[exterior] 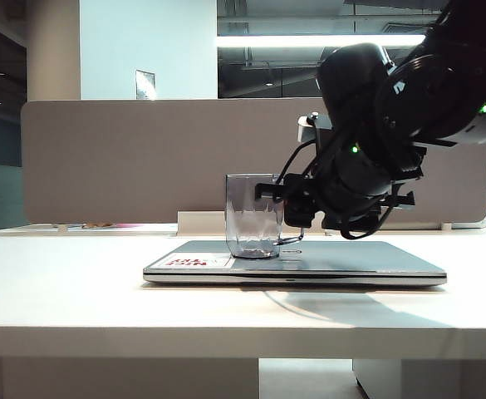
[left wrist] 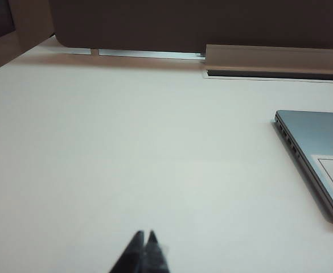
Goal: Pick up the water cup and place it on the right side of the laptop.
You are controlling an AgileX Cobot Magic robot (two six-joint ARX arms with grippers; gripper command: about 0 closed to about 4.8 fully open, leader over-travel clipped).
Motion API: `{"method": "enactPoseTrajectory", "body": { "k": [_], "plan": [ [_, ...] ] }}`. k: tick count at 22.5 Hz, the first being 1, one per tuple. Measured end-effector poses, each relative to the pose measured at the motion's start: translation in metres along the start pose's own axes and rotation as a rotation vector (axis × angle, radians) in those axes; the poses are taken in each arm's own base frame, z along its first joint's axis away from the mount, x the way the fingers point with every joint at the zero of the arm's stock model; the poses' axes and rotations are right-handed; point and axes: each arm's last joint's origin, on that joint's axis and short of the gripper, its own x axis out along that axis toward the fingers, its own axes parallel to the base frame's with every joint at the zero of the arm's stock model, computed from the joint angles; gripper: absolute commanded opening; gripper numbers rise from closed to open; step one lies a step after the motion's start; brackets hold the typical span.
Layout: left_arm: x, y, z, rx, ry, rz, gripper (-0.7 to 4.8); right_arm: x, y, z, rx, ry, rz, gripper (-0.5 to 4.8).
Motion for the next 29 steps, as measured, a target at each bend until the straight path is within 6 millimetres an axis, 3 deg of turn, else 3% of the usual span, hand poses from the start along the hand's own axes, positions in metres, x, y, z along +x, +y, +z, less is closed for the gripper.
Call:
{"method": "enactPoseTrajectory", "body": {
  "k": [23,29],
  "plan": [
    [0.0,-0.001,0.0,-0.018,0.001,-0.044,-0.04,0.0,0.001,0.008,-0.043,-0.069,0.009,0.11],
    [0.0,-0.001,0.0,-0.02,0.001,-0.044,-0.03,-0.013,-0.003,0.029,-0.11,-0.122,-0.002,-0.03]
  ]
}}
